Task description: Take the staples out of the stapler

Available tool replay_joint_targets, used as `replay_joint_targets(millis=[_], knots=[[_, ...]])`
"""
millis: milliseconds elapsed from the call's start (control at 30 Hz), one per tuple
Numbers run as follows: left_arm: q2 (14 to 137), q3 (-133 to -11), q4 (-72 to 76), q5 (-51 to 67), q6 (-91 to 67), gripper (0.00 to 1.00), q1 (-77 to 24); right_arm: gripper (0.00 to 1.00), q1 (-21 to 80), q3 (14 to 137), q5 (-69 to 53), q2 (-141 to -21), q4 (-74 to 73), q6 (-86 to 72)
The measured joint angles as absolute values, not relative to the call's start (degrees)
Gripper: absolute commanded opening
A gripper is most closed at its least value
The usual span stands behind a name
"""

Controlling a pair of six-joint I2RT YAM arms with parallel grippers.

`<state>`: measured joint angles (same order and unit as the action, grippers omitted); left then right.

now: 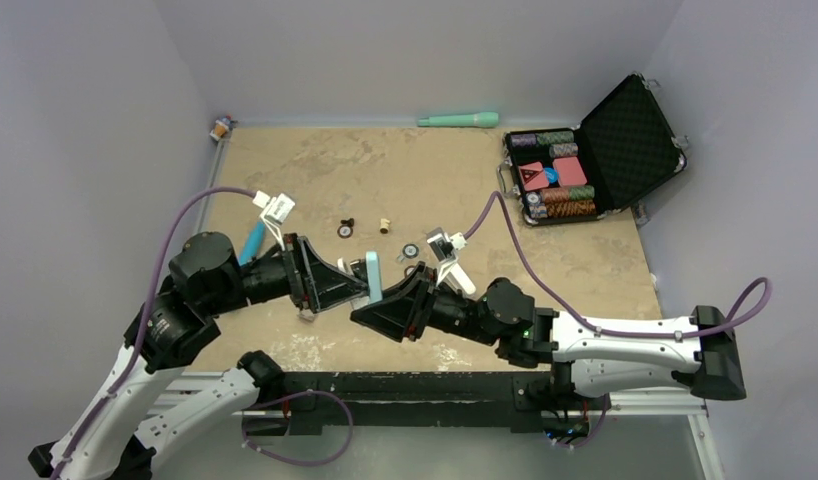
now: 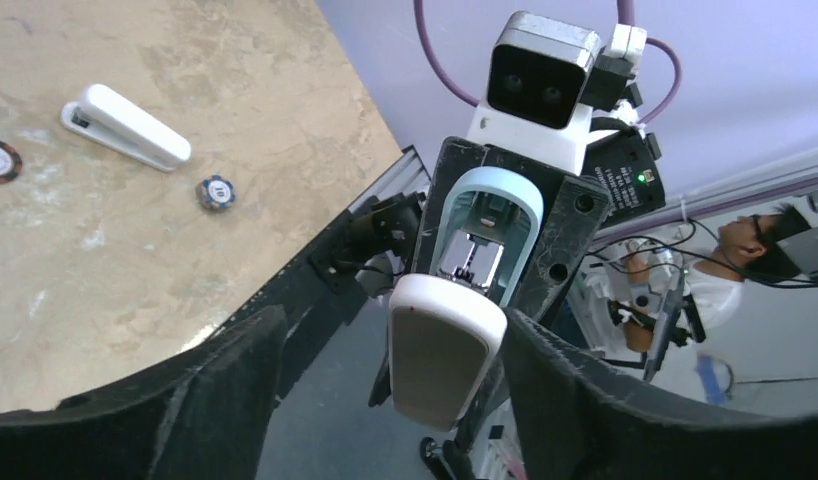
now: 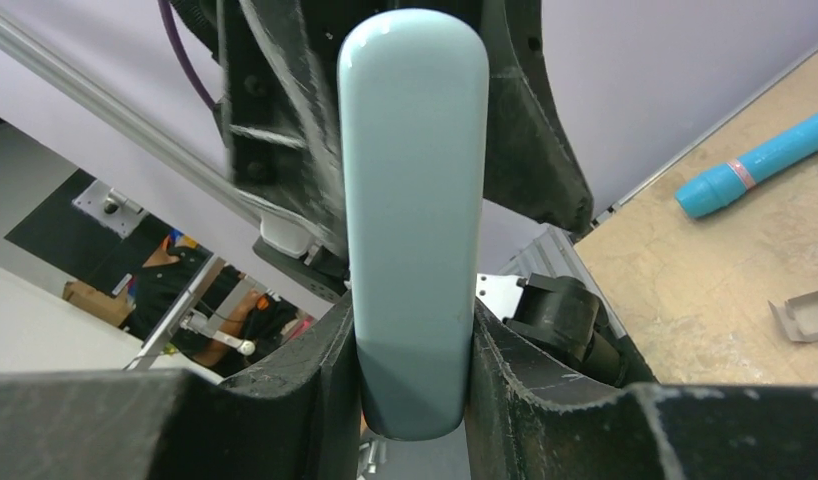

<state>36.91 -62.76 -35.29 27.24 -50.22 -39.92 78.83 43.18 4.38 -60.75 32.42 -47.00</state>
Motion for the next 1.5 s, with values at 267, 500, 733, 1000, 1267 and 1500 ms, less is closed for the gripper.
replay_joint_targets(millis=[267,500,733,1000,1267,1500], knots=[[34.0,-62.9,-41.5,22.3,-48.7,1.00,-39.9,0.00,78.9,43.1,6.3,-60.5,29.5,-47.4],[31.5,-66.1,-49.6,16.3,-45.6,1.00,-39.9,0.00,78.9,43.2,8.2,-60.3,25.3,-48.1],[28.0,-69.5,-58.1,8.7,-43.0,1.00,-39.9,0.00,78.9,43.2,11.3,-58.6,18.6,-49.3],[24.8,-70.3,-67.7,-4.5,-38.9,1.00,-39.9,0.00,78.0,44.5,15.9,-56.6,6.9,-50.5],[23.0,-63.5,-69.8,-16.1,-35.6,1.00,-39.9,0.00,63.5,49.0,15.5,-56.8,-7.8,-47.6],[19.5,-57.3,-66.9,-21.9,-33.6,1.00,-39.9,0.00,51.8,57.5,14.9,-63.8,-16.4,-40.1]])
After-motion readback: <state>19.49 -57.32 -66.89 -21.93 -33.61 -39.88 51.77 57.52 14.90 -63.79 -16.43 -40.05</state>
